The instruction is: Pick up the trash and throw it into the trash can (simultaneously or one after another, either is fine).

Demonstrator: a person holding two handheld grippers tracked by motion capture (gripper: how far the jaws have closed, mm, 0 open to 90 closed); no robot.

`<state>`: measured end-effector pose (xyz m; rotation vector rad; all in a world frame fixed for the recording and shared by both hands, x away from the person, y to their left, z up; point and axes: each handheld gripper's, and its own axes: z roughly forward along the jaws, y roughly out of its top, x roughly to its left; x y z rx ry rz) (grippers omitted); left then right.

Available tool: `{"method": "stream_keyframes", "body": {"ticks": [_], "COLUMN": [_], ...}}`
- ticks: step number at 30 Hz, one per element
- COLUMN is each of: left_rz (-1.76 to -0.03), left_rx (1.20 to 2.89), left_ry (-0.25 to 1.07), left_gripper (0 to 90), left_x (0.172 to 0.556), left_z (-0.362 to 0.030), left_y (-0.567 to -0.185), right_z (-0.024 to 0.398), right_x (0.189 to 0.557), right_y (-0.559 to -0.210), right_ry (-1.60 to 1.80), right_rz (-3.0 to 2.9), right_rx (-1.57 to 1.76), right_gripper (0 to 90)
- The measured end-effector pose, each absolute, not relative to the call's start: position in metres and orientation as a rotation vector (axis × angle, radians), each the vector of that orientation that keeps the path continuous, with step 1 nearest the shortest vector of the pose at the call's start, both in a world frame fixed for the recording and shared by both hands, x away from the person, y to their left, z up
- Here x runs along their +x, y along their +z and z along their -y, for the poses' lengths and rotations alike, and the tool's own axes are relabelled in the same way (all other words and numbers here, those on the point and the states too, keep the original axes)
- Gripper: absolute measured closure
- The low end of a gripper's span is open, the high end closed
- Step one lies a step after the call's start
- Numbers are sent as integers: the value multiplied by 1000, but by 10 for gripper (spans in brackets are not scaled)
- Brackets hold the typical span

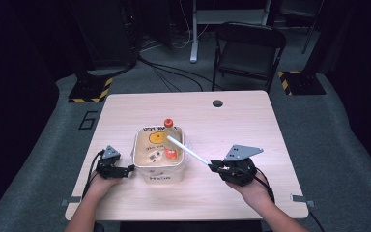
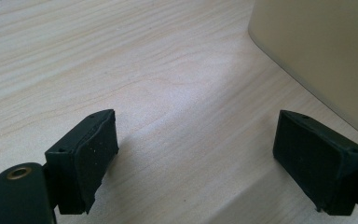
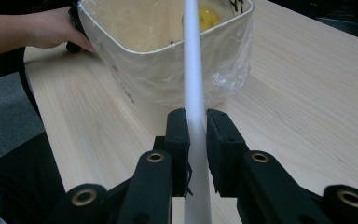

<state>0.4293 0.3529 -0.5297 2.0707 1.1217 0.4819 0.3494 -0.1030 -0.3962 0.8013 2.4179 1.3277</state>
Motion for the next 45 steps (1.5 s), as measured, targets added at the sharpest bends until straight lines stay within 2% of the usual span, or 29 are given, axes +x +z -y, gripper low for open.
{"method": "stream_keyframes", "body": {"ticks": [45], "left_rz": [-1121], "left_rx": [2072], "left_ry": [481], "left_gripper": [136], "left_x": [429], "left_z": [-353], "left_y": [-530], "right_z": [30], "right_x": [376], "right_y": [-392], "right_ry": [1340], "right_rz": [-2468], "right_rx": [767], "right_gripper": [782]}}
